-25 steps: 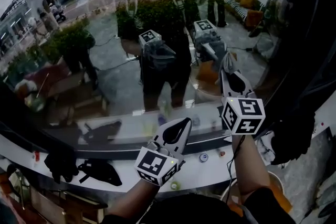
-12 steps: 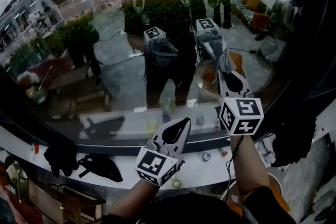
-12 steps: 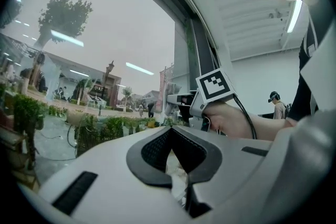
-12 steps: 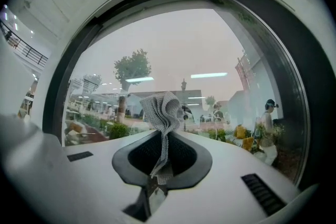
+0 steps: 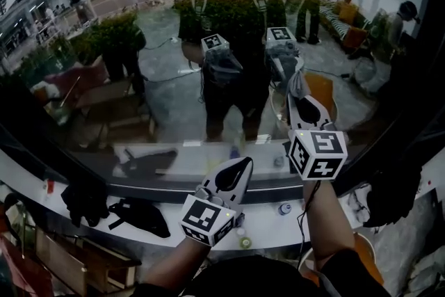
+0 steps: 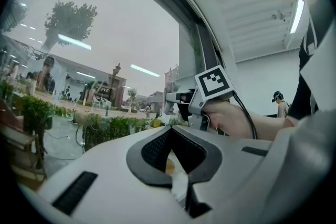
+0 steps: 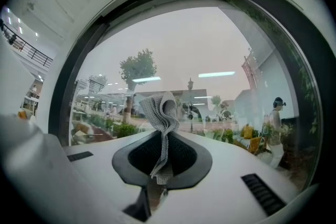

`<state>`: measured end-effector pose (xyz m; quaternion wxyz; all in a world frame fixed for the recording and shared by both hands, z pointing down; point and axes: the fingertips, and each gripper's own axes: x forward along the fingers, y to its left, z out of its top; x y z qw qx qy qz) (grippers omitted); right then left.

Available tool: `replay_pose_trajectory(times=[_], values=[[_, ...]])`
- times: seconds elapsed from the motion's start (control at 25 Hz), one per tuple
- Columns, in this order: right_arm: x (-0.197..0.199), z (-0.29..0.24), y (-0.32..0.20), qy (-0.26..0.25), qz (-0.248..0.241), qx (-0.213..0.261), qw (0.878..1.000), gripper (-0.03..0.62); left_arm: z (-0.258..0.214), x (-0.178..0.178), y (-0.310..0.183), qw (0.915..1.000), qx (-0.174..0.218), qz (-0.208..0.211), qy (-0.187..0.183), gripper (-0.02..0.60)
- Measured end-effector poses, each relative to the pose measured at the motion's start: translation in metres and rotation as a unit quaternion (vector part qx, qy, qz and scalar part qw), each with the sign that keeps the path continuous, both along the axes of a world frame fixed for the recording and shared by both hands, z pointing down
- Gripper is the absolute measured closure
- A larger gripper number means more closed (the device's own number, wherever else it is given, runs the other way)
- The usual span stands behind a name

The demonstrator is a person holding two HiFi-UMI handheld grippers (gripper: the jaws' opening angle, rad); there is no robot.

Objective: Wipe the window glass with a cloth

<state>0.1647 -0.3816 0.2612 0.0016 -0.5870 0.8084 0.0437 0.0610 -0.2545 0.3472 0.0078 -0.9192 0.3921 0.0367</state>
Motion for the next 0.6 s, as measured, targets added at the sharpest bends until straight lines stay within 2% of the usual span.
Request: replay_pose_trajectory(times=[0.12, 0.6], values=[[-0.047, -0.001, 0.004, 0.0, -0.011, -0.004, 1.0, 0.549, 0.0, -0.039, 0.006, 1.0, -0.001, -0.005, 0.006, 0.574], [-0.186, 0.006, 0.011, 0.006, -0.059, -0.01, 0.998, 0.549, 0.011, -0.161, 0.026, 0.9987, 0.001, -0.05, 0.013, 0.574]])
